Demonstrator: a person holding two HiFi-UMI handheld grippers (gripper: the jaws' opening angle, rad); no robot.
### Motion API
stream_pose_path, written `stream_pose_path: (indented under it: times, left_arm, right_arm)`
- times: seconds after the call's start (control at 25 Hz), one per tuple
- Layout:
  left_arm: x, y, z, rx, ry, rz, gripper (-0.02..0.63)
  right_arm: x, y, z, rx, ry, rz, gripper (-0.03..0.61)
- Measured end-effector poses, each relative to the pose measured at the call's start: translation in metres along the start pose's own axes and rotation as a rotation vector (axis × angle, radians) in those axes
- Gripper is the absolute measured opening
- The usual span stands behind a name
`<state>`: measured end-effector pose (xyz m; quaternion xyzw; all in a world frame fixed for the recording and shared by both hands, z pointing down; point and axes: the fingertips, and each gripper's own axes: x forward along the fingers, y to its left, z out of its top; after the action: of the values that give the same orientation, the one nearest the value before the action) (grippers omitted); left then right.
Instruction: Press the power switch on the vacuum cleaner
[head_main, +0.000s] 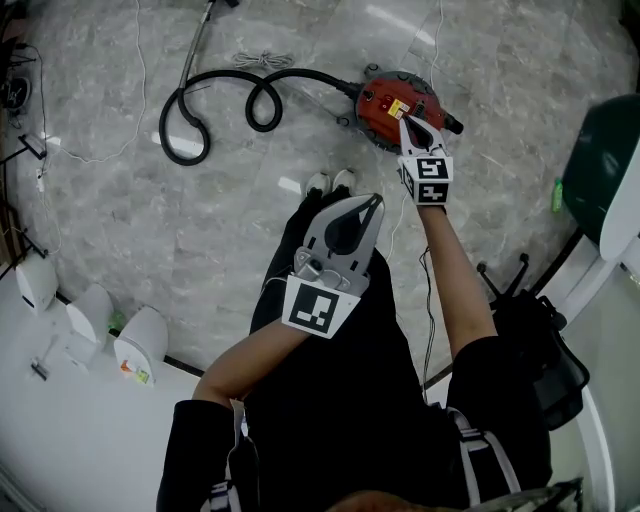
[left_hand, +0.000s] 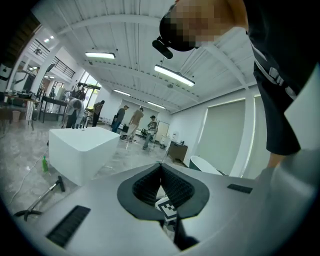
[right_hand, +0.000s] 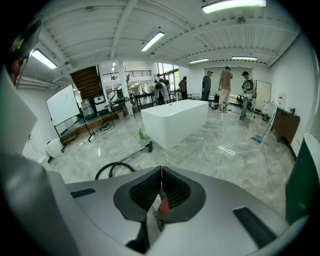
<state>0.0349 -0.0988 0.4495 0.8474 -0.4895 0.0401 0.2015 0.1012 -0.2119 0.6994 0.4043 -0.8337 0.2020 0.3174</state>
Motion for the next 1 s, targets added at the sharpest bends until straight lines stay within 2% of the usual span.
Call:
stream_pose_path:
  times: [0.24, 0.36, 0.6, 1.0]
  left_arm:
    - [0.008, 0.011, -0.022, -0.022, 0.038, 0.013, 0.018]
    - [0.006, 0.017, -0.04, -0.013, 0.063, 0.014, 0.018]
    - [0.013, 0.026, -0.05, -0.065, 0.042, 0.071, 0.018]
    - [0.003, 0.051, -0.071, -0.107, 0.053, 0.126, 0.018]
  right_arm:
    - [0.041, -0.028, -0.028, -0.019, 0.077, -0.015, 0.02]
    - [0.058, -0.027, -0.048, -0.029, 0.118, -0.014, 0.02]
    - [0.094, -0.031, -0.074, -0.123, 0.164, 0.008, 0.02]
    - [0.13, -0.036, -0.113, -0.136, 0.253, 0.012, 0.02]
